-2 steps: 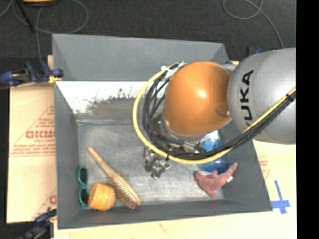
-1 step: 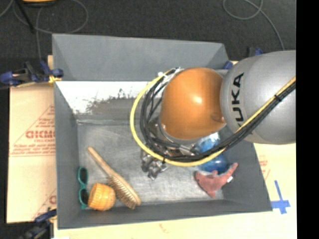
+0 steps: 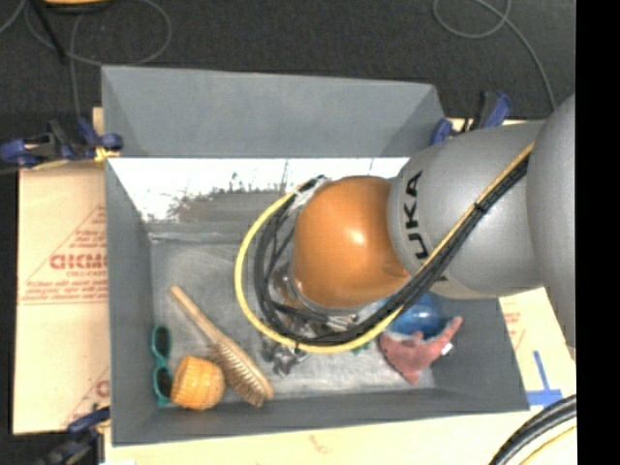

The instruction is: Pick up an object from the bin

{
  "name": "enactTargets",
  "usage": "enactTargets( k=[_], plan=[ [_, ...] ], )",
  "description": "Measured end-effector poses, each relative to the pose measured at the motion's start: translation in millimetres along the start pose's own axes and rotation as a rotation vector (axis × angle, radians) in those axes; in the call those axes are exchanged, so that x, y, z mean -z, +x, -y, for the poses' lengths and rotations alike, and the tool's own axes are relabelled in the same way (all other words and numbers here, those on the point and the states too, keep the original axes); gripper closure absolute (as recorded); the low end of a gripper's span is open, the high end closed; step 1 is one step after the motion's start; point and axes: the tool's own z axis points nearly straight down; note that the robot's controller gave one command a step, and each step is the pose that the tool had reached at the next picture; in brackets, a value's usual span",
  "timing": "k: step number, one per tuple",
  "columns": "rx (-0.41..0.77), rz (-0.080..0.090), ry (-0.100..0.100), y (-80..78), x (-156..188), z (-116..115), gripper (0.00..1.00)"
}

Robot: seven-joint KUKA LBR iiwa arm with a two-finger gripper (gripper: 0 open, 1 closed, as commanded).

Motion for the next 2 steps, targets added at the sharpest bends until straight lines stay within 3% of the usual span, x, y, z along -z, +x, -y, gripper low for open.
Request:
enactTargets(
  k=[1, 2],
  plan=[
    [0.015, -0.009, -0.002, -6.2, 35, 1, 1.0],
    [0.354, 0.001, -0.002, -22.3, -27, -38, 0.0]
  ],
)
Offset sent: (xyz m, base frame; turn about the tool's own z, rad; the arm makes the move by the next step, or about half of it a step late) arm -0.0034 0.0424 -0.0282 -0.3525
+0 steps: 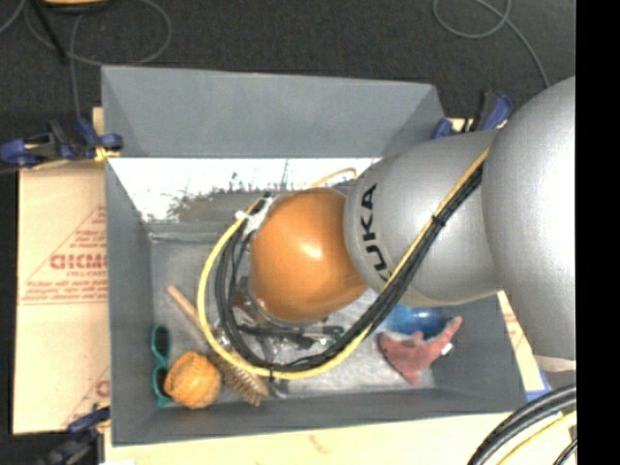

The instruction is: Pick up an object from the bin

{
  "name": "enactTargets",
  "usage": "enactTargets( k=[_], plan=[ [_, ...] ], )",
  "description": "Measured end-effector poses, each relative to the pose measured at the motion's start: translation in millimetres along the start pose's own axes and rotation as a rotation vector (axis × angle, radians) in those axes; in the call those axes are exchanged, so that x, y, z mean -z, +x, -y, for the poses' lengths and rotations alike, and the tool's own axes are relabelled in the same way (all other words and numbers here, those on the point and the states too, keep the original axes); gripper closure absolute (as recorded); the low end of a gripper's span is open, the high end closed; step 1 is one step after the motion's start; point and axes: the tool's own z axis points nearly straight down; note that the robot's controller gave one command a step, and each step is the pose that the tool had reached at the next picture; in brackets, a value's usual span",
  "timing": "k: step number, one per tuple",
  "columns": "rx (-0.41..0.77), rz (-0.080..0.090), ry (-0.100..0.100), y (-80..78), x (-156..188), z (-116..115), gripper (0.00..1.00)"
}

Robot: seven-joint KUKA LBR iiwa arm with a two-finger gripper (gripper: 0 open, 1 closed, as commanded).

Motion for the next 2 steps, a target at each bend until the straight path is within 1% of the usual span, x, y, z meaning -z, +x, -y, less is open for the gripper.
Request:
enactTargets(
  k=[1, 2],
  plan=[
    [-0.002, -0.002, -0.001, 1.0, -1, 0, 0.0],
    [0.425, 0.009, 0.005, 11.4, -43, 20, 1.0]
  ],
)
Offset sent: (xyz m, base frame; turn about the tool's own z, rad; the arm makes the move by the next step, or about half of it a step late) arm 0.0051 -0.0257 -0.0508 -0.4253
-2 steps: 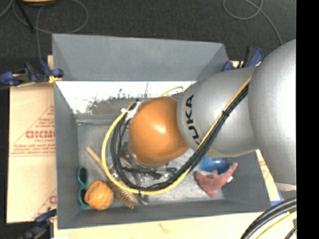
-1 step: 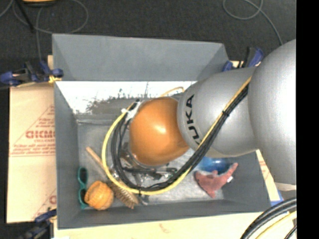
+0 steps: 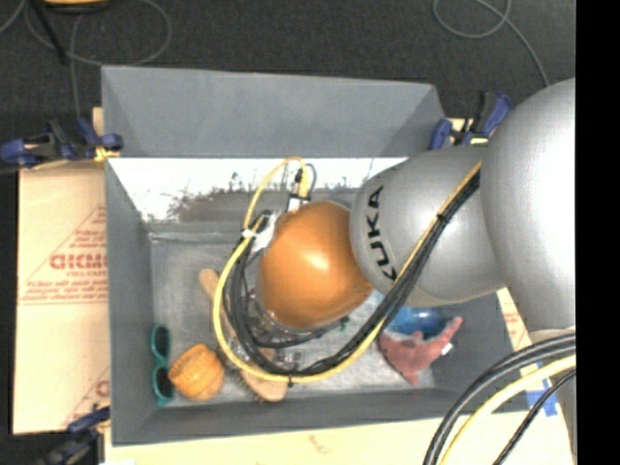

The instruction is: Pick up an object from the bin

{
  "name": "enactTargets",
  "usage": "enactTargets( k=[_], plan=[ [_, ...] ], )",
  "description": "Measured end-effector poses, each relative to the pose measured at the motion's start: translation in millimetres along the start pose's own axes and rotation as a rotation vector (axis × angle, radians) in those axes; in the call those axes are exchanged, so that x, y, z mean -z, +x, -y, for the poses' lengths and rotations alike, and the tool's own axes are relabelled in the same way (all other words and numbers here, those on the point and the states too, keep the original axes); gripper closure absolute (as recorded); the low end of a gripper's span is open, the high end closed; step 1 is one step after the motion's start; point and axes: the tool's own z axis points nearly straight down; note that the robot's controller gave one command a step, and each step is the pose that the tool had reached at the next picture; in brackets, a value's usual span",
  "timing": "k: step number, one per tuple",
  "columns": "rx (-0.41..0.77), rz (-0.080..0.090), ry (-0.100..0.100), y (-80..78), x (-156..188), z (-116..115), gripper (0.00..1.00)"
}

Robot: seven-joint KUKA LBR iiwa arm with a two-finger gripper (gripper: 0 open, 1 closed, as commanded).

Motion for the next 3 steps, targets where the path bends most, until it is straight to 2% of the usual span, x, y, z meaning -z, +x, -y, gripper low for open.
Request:
enactTargets(
  k=[2, 3],
  plan=[
    [-0.004, -0.001, -0.002, 0.4, 3, -1, 1.0],
    [-0.029, -0.012, -0.012, 5.9, 65, 45, 1.0]
  ],
)
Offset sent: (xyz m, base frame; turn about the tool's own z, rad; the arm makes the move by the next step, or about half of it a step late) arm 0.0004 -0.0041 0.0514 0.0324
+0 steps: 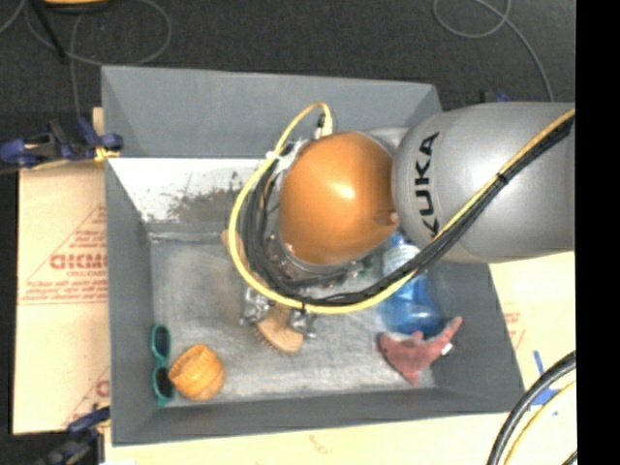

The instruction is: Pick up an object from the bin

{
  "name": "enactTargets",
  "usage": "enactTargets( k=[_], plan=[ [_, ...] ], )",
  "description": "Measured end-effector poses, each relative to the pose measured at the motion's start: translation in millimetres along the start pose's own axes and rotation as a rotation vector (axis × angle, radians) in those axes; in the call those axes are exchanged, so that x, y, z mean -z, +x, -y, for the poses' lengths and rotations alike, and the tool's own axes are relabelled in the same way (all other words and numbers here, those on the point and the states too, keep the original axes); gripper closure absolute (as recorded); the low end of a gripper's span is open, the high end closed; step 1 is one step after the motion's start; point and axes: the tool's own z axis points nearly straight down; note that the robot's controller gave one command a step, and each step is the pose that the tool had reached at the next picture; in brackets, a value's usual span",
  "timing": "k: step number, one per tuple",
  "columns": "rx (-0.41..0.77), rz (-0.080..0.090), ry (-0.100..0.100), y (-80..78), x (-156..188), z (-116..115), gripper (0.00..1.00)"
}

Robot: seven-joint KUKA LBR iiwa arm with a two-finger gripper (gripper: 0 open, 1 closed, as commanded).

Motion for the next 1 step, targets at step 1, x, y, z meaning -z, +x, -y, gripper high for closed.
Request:
enactTargets(
  k=[1],
  plan=[
    [-0.012, 0.003, 0.01, 0.0, 15.5, 14.3, 1.0]
  ],
)
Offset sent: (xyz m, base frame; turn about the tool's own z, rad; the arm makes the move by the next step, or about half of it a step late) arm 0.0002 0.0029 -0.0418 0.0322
